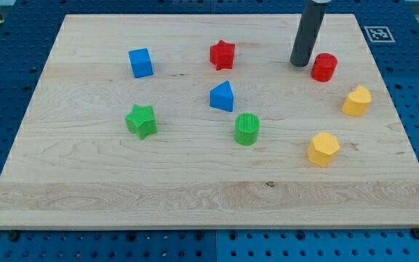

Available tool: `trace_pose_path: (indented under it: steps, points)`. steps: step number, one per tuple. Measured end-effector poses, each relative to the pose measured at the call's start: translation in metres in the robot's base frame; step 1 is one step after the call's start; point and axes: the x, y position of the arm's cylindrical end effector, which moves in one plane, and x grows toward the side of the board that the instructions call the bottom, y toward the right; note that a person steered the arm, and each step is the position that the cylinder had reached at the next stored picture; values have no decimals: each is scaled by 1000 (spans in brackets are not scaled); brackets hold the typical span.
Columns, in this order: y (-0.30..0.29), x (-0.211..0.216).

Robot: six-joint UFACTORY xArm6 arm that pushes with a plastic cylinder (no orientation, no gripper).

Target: Push the red circle into the yellow heart

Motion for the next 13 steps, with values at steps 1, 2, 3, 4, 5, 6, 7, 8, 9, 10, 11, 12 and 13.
trace_pose_path:
  steps: [1,2,3,4,5,6,7,8,9,10,11,12,13]
  points:
    - [13,7]
    - [27,8]
    - [36,8]
    - [41,1]
    - [49,1]
    - [73,12]
    - [73,14]
    - [54,14]
    - [41,14]
    - [55,13]
    - [86,3]
    - [98,14]
    - [98,38]
